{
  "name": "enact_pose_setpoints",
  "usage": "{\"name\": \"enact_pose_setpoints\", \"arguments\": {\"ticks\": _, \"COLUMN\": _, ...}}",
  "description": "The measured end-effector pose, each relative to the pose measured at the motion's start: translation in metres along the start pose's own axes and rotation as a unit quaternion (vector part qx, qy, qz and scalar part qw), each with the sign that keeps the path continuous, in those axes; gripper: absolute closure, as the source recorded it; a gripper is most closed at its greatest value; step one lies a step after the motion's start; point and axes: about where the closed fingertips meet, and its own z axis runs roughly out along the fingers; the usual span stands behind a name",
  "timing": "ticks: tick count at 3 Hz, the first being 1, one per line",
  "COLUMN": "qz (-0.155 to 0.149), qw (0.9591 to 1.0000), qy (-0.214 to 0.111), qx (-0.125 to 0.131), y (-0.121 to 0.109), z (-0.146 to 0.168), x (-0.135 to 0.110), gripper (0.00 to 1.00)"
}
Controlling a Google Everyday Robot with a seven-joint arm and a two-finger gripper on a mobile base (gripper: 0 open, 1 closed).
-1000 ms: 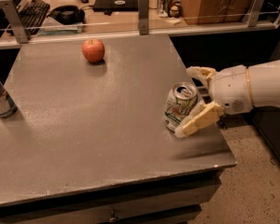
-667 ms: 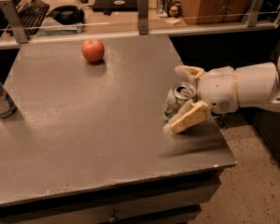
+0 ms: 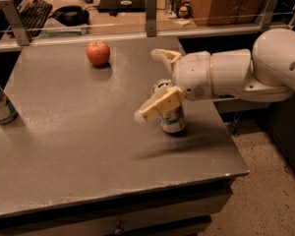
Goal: Knock 7up can over
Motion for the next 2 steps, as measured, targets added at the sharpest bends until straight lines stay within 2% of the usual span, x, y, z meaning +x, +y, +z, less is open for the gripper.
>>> {"name": "enact_pose_setpoints", "arguments": {"ticks": 1, "qz": 0.009, "qw": 0.9995, "qy": -0.024, "qx": -0.016, "y": 0.002, "z": 0.031, "x": -0.022, "gripper": 0.00}}
{"name": "enact_pose_setpoints", "arguments": {"ticks": 2, "qz": 0.025, "qw": 0.9987, "qy": -0.036, "qx": -0.027, "y": 0.006, "z": 0.049, "x": -0.026, "gripper": 0.00}}
